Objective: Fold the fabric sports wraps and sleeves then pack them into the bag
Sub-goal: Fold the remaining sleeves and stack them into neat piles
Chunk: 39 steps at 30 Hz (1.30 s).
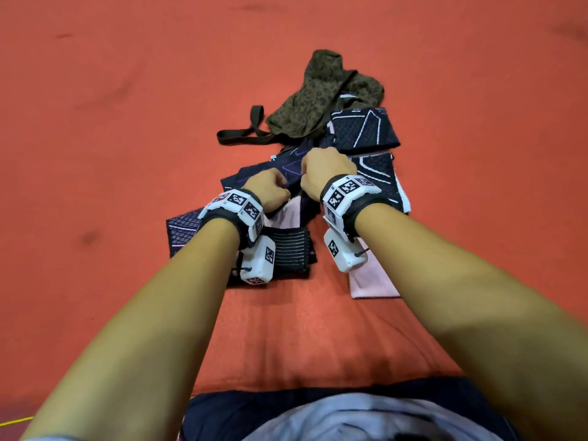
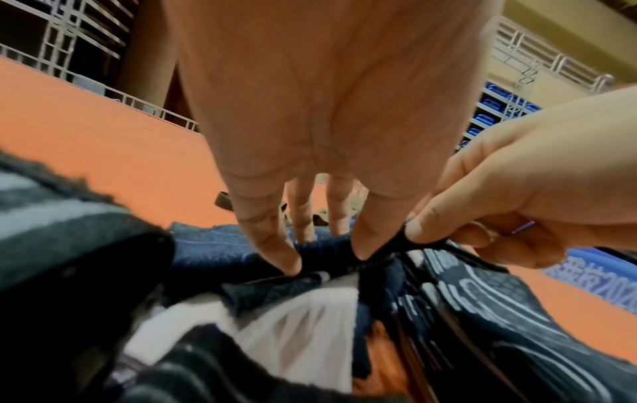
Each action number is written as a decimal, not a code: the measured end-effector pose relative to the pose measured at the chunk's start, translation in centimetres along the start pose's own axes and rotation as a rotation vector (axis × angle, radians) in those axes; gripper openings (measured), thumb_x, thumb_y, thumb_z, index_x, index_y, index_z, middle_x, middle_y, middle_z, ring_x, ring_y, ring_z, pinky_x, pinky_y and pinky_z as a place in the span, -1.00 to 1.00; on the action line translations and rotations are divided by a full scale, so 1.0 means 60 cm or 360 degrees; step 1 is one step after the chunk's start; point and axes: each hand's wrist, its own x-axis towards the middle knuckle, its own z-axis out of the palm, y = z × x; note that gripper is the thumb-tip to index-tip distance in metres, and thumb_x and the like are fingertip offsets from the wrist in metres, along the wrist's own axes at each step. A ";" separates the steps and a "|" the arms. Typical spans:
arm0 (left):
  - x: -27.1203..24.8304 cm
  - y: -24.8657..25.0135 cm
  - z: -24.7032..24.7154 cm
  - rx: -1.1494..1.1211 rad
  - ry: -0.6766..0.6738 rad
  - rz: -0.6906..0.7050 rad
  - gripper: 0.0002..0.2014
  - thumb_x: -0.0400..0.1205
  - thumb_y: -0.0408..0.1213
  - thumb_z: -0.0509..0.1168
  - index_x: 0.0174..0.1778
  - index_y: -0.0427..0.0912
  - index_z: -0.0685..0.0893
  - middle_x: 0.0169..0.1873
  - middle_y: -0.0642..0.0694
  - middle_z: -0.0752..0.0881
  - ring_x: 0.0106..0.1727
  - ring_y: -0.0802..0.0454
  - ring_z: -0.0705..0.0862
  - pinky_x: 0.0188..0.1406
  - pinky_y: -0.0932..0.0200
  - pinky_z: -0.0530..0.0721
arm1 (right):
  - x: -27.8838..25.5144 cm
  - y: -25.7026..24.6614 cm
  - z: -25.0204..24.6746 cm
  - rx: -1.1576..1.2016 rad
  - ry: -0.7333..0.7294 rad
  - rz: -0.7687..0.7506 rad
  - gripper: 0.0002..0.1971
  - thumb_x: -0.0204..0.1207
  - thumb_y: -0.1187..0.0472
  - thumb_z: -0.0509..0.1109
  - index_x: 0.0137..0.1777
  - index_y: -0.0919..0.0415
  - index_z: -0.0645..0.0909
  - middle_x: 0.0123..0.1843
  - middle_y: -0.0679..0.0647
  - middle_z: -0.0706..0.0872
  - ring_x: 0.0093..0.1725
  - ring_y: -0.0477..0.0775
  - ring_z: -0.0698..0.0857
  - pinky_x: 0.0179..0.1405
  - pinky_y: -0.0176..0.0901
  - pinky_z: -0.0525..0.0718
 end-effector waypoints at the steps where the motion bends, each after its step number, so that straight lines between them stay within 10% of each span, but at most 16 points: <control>1: -0.007 0.009 0.004 0.0013 0.0010 0.0038 -0.80 0.61 -0.27 0.37 0.14 -0.10 0.60 0.17 -0.18 0.73 0.17 -0.17 0.69 0.11 0.05 0.65 | -0.011 0.009 -0.002 0.0023 0.0012 0.0021 -0.72 0.51 0.25 0.32 0.19 0.14 0.72 0.22 0.23 0.71 0.17 0.36 0.69 -0.09 -0.03 0.53; 10: -0.086 0.025 0.089 -0.0064 0.0159 0.0246 -0.85 0.55 -0.32 0.39 0.00 -0.05 0.76 -0.05 -0.01 0.80 0.01 0.03 0.71 0.09 0.21 0.60 | -0.126 0.081 0.027 0.0254 -0.0001 0.0267 -0.65 0.27 0.16 0.29 0.01 0.14 0.77 0.02 0.23 0.75 0.00 0.37 0.69 -0.02 -0.03 0.71; 16: -0.116 0.009 0.124 -0.0186 0.0170 0.0288 -0.85 0.57 -0.34 0.39 -0.01 -0.04 0.80 -0.18 0.05 0.78 -0.12 0.18 0.65 -0.03 0.40 0.48 | -0.175 0.145 0.069 0.0219 -0.0282 0.0345 -0.92 0.21 0.18 0.25 -0.39 0.17 0.52 -0.34 0.17 0.60 -0.33 0.27 0.57 -0.48 -0.19 0.36; 23: -0.110 -0.007 0.109 -0.0185 0.0391 0.0183 -0.80 0.50 -0.34 0.41 0.01 -0.03 0.75 -0.12 -0.03 0.72 -0.10 0.01 0.68 0.11 0.17 0.62 | -0.200 0.184 0.089 0.0127 -0.0503 0.0377 -0.85 0.44 0.09 0.27 -0.16 0.18 0.52 -0.12 0.18 0.59 -0.15 0.25 0.60 -0.18 -0.11 0.54; 28: -0.103 -0.028 0.118 -0.0124 0.0261 0.0053 -0.66 0.49 -0.31 0.46 0.19 -0.12 0.66 0.16 -0.27 0.66 0.08 -0.13 0.69 0.20 0.09 0.63 | -0.186 0.164 0.086 0.0147 -0.0442 0.0232 -0.71 0.46 0.01 0.34 -0.39 0.11 0.41 -0.31 0.08 0.55 -0.25 0.20 0.59 -0.43 -0.17 0.41; 32: -0.097 -0.037 0.124 -0.0194 0.0269 -0.0025 -0.56 0.57 -0.30 0.41 0.38 -0.16 0.53 0.35 -0.24 0.42 0.09 -0.06 0.61 0.16 0.29 0.47 | -0.174 0.133 0.087 0.0402 -0.0255 0.0051 -0.89 0.44 0.04 0.37 -0.13 0.04 0.59 -0.13 0.03 0.74 -0.06 0.18 0.70 -0.03 0.01 0.70; 39: -0.084 -0.034 0.118 -0.0265 0.0278 -0.0138 -0.45 0.58 -0.20 0.40 0.47 -0.19 0.41 0.39 -0.28 0.52 0.39 -0.22 0.52 0.34 0.04 0.47 | -0.177 0.122 0.136 0.0595 -0.0288 0.0103 -0.52 0.53 0.13 0.41 0.41 0.16 0.38 0.18 0.18 0.72 0.18 0.23 0.69 0.22 0.06 0.64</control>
